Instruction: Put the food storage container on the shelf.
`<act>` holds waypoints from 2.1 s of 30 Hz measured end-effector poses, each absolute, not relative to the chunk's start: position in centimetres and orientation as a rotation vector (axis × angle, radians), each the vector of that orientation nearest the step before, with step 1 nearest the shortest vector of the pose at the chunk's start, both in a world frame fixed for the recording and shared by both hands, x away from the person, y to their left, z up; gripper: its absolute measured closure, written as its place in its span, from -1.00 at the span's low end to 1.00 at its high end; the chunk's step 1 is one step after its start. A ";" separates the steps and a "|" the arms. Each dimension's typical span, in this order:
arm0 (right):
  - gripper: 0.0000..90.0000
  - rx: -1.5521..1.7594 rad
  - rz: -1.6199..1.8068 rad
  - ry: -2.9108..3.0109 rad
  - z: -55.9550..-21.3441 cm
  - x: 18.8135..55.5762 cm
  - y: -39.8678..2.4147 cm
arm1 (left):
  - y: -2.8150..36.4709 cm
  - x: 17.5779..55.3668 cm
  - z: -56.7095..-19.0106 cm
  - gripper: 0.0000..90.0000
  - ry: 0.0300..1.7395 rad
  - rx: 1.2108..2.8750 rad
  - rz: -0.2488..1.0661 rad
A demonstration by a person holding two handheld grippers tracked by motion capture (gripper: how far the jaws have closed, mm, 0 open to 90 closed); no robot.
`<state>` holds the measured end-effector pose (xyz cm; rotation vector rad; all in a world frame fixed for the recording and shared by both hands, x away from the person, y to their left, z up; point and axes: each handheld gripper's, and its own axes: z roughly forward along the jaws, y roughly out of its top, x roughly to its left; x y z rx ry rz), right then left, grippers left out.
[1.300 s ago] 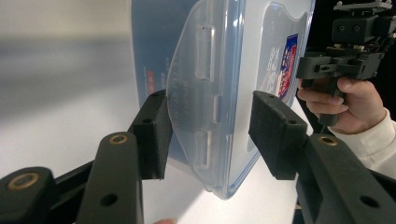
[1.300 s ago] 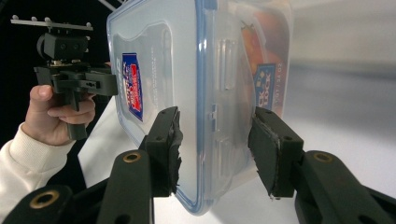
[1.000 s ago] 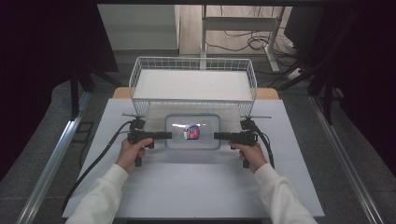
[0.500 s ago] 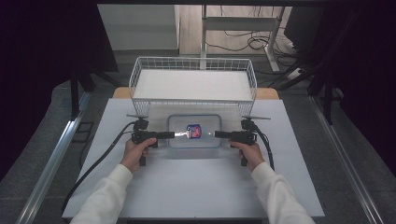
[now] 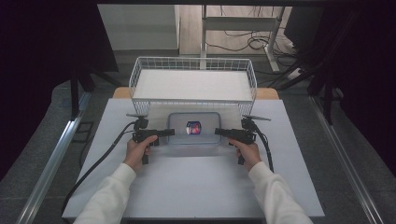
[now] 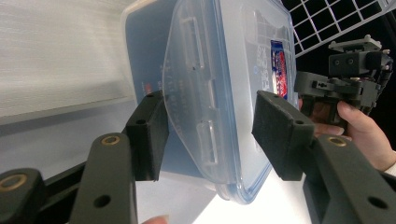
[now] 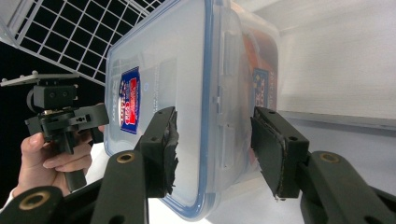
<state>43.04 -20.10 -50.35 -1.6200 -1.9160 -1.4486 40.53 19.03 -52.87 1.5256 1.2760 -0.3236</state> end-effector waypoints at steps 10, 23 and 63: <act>-0.21 -1.641 -1.549 -2.041 -49.1 40.5 -19.5 | 18.9 38.3 -51.2 -0.31 1.243 1.582 -0.164; -0.09 -1.551 -1.547 -2.423 -47.8 35.3 -20.0 | 19.9 31.8 -50.3 -0.39 1.200 1.755 0.029; 0.98 -1.041 -1.245 -3.020 -50.8 35.6 -8.5 | 19.5 26.5 -50.0 -0.37 1.090 1.982 0.213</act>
